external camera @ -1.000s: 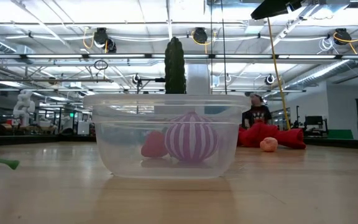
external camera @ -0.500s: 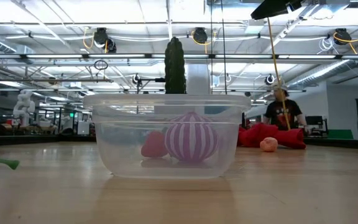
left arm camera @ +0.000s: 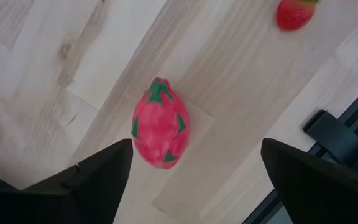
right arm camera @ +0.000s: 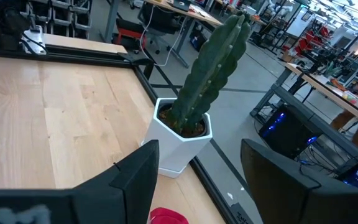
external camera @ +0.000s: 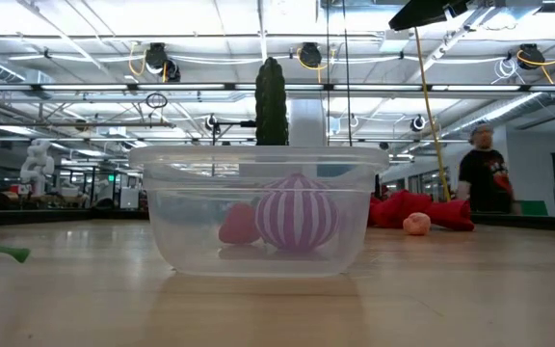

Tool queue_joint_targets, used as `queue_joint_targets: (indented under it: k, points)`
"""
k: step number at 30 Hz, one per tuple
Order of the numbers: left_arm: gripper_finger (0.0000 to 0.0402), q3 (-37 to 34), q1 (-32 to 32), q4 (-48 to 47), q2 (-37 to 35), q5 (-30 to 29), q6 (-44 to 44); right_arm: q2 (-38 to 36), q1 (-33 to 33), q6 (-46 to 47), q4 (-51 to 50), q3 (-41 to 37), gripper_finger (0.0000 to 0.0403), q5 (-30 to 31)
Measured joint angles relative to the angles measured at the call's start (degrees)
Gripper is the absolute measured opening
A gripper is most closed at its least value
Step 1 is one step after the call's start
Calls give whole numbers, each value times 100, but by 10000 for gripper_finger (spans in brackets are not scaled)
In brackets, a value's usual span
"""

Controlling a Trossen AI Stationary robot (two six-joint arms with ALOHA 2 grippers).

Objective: Pick and placing Produce into tupperware
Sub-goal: Put the dragonfruit into the transparent container

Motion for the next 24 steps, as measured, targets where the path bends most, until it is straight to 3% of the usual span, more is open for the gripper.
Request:
queue_joint_targets:
  k: [14,24]
  points:
    - [363,-19,-24,24,13,0,-29,-2,-2,83,-38,0,219,0]
    - [363,-580,-38,361,17,398,-299,-2,-2,83,-44,0,219,0]
